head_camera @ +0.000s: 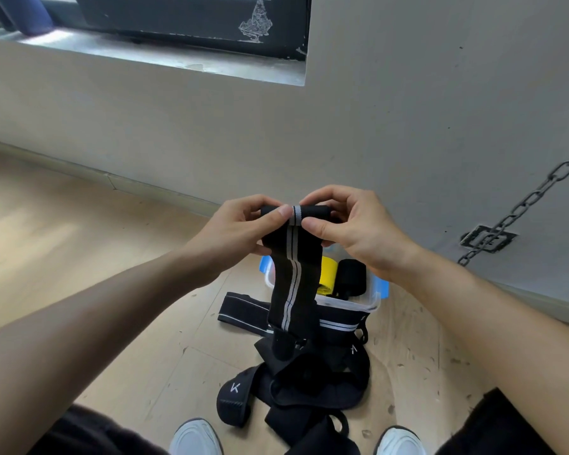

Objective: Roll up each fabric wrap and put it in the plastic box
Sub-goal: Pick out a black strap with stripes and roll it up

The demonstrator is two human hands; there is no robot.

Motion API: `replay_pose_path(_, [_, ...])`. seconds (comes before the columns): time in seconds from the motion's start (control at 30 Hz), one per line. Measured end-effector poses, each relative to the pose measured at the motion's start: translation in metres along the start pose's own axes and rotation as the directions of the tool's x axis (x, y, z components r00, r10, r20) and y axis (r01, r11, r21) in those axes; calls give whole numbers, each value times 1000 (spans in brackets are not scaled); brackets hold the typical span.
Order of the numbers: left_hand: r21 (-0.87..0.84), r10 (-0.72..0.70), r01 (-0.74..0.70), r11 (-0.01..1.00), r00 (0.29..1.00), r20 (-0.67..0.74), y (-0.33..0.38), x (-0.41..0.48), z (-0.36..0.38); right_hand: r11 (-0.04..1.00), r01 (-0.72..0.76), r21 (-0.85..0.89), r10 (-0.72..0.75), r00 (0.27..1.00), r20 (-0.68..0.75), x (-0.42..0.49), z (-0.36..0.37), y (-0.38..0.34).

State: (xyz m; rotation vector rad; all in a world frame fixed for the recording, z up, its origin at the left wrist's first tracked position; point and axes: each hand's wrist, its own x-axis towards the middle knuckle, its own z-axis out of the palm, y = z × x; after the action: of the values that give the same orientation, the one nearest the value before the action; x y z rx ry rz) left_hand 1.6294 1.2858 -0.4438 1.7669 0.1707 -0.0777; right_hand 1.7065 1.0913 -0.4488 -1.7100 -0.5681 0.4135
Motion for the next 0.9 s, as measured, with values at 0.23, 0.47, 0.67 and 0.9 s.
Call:
replay_pose_path(0.23, [-18,26,-27,999,997,-68,-1,-1,3,997,-6,-82,7,1000,12,0,-2,-1])
replay_pose_path(0.47, [-34,112,-118,992,984,-141,-2,-1,3,990,-118,-74,123,990,64,3,-6,-5])
replay_pose_path(0.67, [-28,106,-110,994,988,-111,-2,0,3,998,-17,-66,19,999,41,2,-8,-3])
replay_pose_path(0.9, [44,34,-34,998,999,17,-1,-1,-1,998,65,-13,-65,998,-5,-1,-4,-1])
